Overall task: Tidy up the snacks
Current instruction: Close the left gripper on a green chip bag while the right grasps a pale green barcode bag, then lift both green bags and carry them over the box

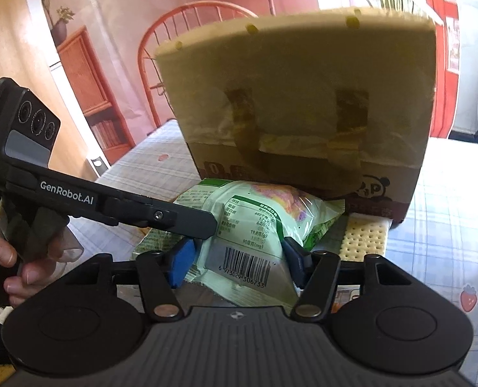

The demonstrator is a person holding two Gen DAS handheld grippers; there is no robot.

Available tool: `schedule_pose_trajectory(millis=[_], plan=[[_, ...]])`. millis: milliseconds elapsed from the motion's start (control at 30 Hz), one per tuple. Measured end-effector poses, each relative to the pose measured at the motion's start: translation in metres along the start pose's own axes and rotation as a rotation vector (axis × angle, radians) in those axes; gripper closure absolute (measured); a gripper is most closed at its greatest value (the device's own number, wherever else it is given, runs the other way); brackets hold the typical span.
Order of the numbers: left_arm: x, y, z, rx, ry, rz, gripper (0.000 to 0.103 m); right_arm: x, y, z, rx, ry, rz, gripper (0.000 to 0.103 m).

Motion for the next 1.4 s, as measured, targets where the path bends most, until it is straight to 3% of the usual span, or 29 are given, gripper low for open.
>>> schedule_pose_trajectory(millis=[433, 867, 1067, 1400], plan=[[-0.06, 0.029, -0.019, 0.08, 0.118, -0.016, 0.049, -0.043, -0.042, -0.025, -0.082, 0.118, -0.012, 0.042], [-0.115, 0.07, -0.067, 0.226, 0.247, 0.01, 0.049, -0.095, -0.075, -0.077, -0.162, 0.27, -0.021, 0.042], [-0.121, 0.076, -0.09, 0.244, 0.265, -0.001, 0.049, -0.1, -0.077, -0.108, -0.184, 0.296, -0.021, 0.042], [-0.104, 0.064, -0.163, 0.226, 0.271, -0.024, 0.049, -0.08, -0.055, -0.178, -0.181, 0.314, -0.027, 0.042]])
Point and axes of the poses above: each gripper's, at about its wrist camera, not at the fingertips, and x roughly the way its jaws point, y to its right, z to its underside, the point moved 9 cm from there along x, roughly the way its jaws point, and after that the axes turned 5 degrees about x, right-handed, at the moved point
